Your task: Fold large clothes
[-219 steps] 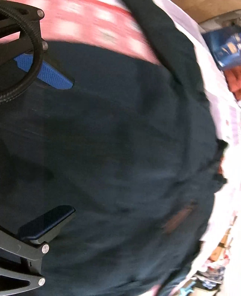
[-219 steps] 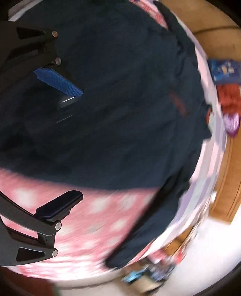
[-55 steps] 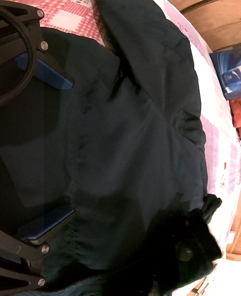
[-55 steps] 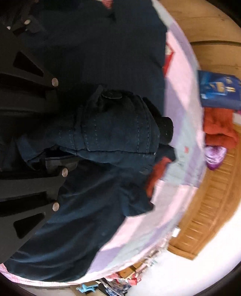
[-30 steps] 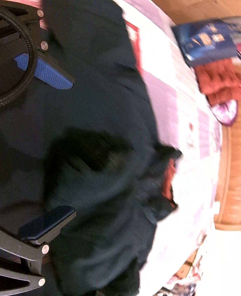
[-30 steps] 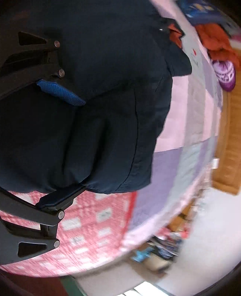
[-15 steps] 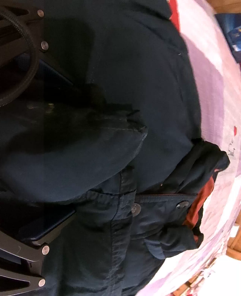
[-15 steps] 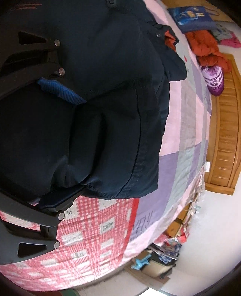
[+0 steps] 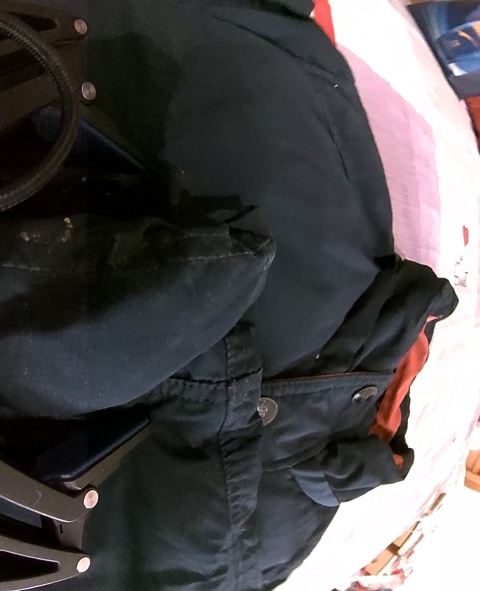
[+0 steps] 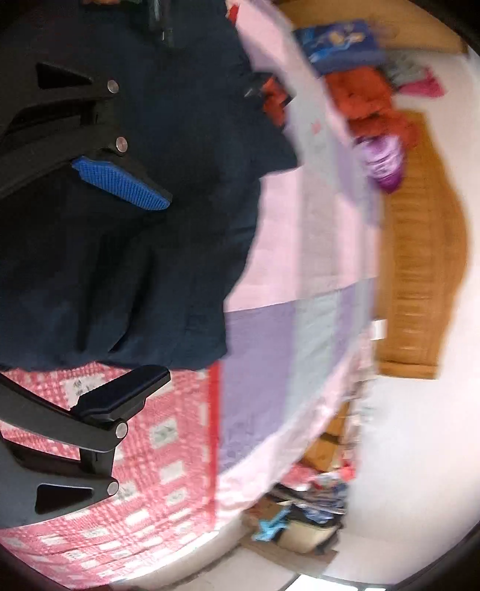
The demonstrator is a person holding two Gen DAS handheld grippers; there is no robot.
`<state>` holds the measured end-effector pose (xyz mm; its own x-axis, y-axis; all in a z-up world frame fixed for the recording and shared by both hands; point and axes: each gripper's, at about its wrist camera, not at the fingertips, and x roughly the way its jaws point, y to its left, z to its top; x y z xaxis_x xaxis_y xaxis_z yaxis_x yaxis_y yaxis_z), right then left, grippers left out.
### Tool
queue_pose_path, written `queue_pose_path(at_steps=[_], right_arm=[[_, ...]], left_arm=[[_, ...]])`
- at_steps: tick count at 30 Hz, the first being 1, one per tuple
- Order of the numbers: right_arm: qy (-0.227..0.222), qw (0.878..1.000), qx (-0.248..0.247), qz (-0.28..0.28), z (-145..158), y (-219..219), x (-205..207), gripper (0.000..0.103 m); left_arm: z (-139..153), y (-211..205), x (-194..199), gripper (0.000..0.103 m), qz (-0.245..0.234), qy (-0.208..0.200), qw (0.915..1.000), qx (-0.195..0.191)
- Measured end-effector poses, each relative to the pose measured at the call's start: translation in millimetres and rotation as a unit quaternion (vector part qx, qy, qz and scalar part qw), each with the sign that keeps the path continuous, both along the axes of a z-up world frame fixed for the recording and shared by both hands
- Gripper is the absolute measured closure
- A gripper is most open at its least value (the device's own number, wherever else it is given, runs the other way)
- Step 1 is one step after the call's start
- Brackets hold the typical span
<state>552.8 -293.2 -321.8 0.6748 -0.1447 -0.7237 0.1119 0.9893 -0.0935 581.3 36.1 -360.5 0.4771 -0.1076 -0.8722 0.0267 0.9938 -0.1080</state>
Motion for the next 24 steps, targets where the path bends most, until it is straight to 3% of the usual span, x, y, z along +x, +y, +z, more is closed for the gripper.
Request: queue_pose_path(at_steps=[2, 4, 5, 7, 10, 12, 14, 17, 20, 21, 22, 24], right_arm=[[0.060, 0.998, 0.004, -0.021, -30, -24, 20, 0.014], [0.081, 0.988, 0.119, -0.049, -44, -61, 27, 0.010], [0.080, 0.988, 0.122, -0.059, -44, -66, 26, 0.010], [0.077, 0.991, 0.087, -0.066, -38, -55, 22, 0.010], [0.029, 0.998, 0.003, -0.051, -8, -14, 6, 0.015], [-0.017, 1.000, -0.007, -0.022, 12, 24, -7, 0.015], [-0.028, 1.000, -0.005, 0.010, 15, 63, -6, 0.015], [0.003, 0.999, 0.024, 0.045, -1, 127, 7, 0.015], [0.048, 0.998, -0.001, 0.034, -39, 172, 17, 0.014], [0.054, 0.998, -0.026, 0.035, -56, 181, 16, 0.014], [0.037, 0.998, -0.027, 0.036, -57, 181, 13, 0.013], [0.033, 0.999, -0.006, 0.036, -60, 174, 14, 0.012]], left_arm=[[0, -2, -2, 0.000, -0.003, -0.005, 1.0000, 0.004], [-1, -2, -1, 0.000, -0.008, -0.008, 0.9999, 0.005], [-2, -3, -1, 0.000, -0.010, -0.012, 0.9998, 0.008], [-3, -2, -1, 0.000, -0.006, -0.015, 0.9998, 0.007], [5, 2, -9, 0.000, 0.006, -0.021, 0.9997, 0.003], [14, 6, -16, 0.000, 0.012, -0.042, 0.9990, 0.003], [24, 13, -24, 0.000, 0.016, -0.065, 0.9977, 0.010], [32, 35, -30, 0.000, 0.033, -0.078, 0.9963, -0.008], [33, 70, -30, 0.000, 0.051, -0.080, 0.9954, -0.013], [30, 80, -29, 0.000, 0.051, -0.075, 0.9958, -0.013], [27, 91, -26, 0.000, 0.054, -0.069, 0.9960, -0.017], [21, 123, -25, 0.000, 0.089, -0.060, 0.9941, 0.014]])
